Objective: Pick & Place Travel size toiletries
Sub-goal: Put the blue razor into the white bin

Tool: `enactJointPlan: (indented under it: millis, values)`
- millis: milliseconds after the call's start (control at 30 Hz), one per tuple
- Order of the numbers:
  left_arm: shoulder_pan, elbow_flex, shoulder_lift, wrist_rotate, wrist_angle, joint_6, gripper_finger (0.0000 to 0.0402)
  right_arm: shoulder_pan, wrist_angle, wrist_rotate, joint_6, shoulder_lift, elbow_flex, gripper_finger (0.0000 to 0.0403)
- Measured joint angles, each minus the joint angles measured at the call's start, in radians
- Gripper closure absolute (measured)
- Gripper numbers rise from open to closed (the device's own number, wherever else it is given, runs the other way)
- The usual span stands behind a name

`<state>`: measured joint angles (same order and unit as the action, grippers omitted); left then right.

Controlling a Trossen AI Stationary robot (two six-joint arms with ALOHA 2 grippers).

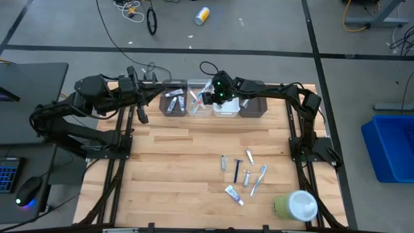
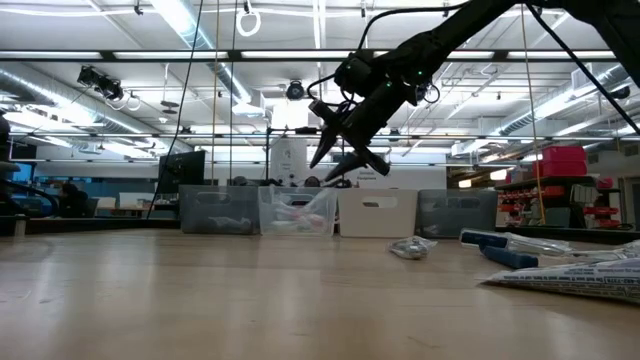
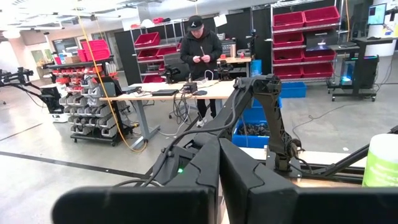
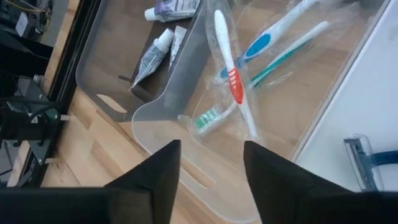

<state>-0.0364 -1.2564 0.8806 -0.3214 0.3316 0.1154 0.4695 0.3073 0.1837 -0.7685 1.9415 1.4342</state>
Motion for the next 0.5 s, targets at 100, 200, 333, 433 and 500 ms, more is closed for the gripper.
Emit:
enactJointPlan:
  millis: [100, 200, 333, 433, 500]
  values:
    - [0.000, 0.000, 0.000, 0.000, 0.000, 0.000, 0.0397, -0.006, 0.001, -0.001, 0.020, -0.005, -0.001, 0.0255]
    - [0.000, 0.000, 0.000, 0.000, 0.000, 0.000, 0.0395, -0.018, 0.005, -0.052, 0.059, -0.028, -0.002, 0.0289]
    - [0.000, 0.000, 0.000, 0.000, 0.000, -0.005, 0.0388, -0.028, 0.008, -0.104, 0.096, -0.052, -0.001, 0.0332]
    - [0.000, 0.000, 0.000, 0.000, 0.000, -0.006, 0.0393, -0.027, 0.012, -0.104, 0.108, -0.061, -0.001, 0.0355]
    - [0.000, 0.000, 0.000, 0.000, -0.001, -0.006, 0.0397, -0.028, 0.010, -0.102, 0.125, -0.068, -0.001, 0.0364]
